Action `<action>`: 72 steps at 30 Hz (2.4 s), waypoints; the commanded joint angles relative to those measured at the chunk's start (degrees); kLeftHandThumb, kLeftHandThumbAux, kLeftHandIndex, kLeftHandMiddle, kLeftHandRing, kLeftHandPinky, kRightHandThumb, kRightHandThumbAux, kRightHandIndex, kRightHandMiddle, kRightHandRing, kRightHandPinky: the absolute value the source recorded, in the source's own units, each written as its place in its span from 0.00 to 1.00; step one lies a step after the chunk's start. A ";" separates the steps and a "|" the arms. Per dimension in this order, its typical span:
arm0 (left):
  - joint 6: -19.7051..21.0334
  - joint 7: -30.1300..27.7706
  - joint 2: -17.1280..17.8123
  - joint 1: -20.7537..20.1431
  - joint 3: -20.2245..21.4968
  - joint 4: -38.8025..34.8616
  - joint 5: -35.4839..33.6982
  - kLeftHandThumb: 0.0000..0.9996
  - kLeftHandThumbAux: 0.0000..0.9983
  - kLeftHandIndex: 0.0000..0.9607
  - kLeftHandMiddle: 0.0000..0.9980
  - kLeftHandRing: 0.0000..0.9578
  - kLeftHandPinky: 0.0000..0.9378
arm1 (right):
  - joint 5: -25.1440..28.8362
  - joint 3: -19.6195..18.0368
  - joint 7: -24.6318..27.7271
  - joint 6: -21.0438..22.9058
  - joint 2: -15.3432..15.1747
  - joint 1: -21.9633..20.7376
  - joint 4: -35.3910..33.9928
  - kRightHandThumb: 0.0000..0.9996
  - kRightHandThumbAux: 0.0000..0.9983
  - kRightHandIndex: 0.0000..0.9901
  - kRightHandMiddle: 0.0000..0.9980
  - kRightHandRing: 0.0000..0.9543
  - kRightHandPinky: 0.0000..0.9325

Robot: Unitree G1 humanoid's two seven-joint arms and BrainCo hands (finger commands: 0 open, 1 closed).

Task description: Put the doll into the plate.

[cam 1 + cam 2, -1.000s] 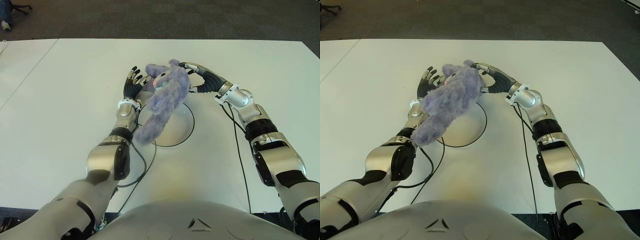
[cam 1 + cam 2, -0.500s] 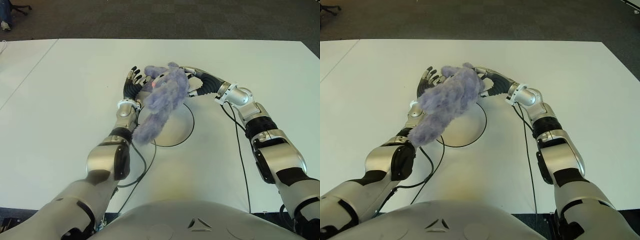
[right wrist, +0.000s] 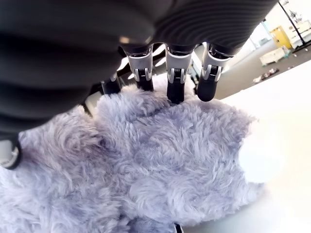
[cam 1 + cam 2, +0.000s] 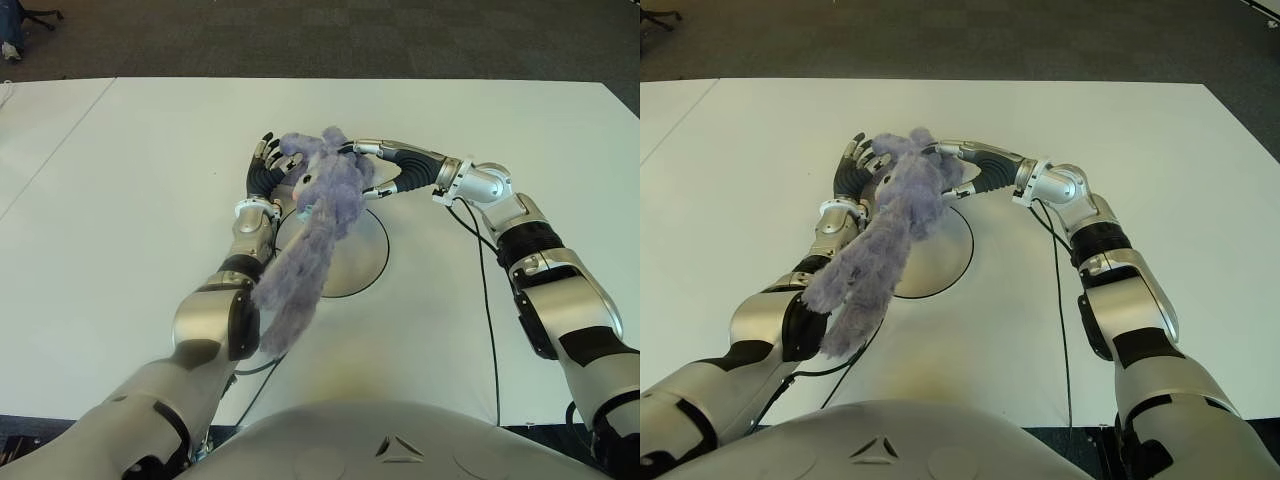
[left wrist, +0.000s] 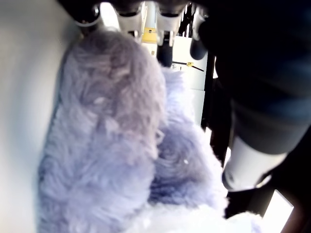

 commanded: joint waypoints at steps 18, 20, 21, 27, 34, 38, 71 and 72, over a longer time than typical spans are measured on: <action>8.55 0.77 -1.44 6.78 0.21 5.48 -0.12 0.09 0.74 0.03 0.12 0.15 0.20 | -1.72 1.14 2.15 4.03 -1.10 1.06 -2.61 0.30 0.24 0.00 0.00 0.00 0.00; 8.48 0.92 -1.40 6.92 0.06 5.49 0.05 0.09 0.74 0.03 0.11 0.14 0.19 | -1.72 1.13 2.13 4.22 -1.17 1.13 -2.86 0.30 0.24 0.00 0.00 0.00 0.00; 8.36 0.98 -1.42 6.95 0.00 5.48 0.12 0.09 0.74 0.03 0.11 0.14 0.19 | -1.75 1.13 2.07 4.35 -1.20 1.18 -2.99 0.30 0.24 0.00 0.00 0.00 0.00; 7.89 0.45 -1.53 7.00 0.25 5.44 -0.19 0.10 0.74 0.04 0.10 0.13 0.19 | -2.28 1.22 1.54 5.19 -1.41 1.35 -3.67 0.28 0.25 0.00 0.00 0.00 0.00; 8.26 0.25 -1.58 6.88 0.57 5.45 -0.54 0.09 0.75 0.04 0.12 0.15 0.21 | -2.89 1.08 0.85 5.86 -1.68 1.43 -4.01 0.26 0.26 0.00 0.00 0.00 0.00; 8.43 0.49 -1.59 6.81 0.53 5.44 -0.49 0.09 0.75 0.04 0.12 0.16 0.22 | -3.04 0.62 -0.12 5.43 -2.25 1.28 -3.99 0.25 0.27 0.00 0.00 0.00 0.00; 8.31 0.74 -1.43 6.81 0.18 5.40 -0.21 0.08 0.76 0.05 0.11 0.15 0.21 | -16.07 -2.30 -13.57 -17.40 -14.44 -9.05 -6.73 0.31 0.24 0.00 0.00 0.00 0.00; 8.26 0.76 -1.45 6.80 0.19 5.39 -0.21 0.08 0.76 0.05 0.11 0.15 0.21 | -16.46 -2.19 -14.06 -17.64 -14.53 -9.20 -6.58 0.32 0.24 0.00 0.00 0.00 0.00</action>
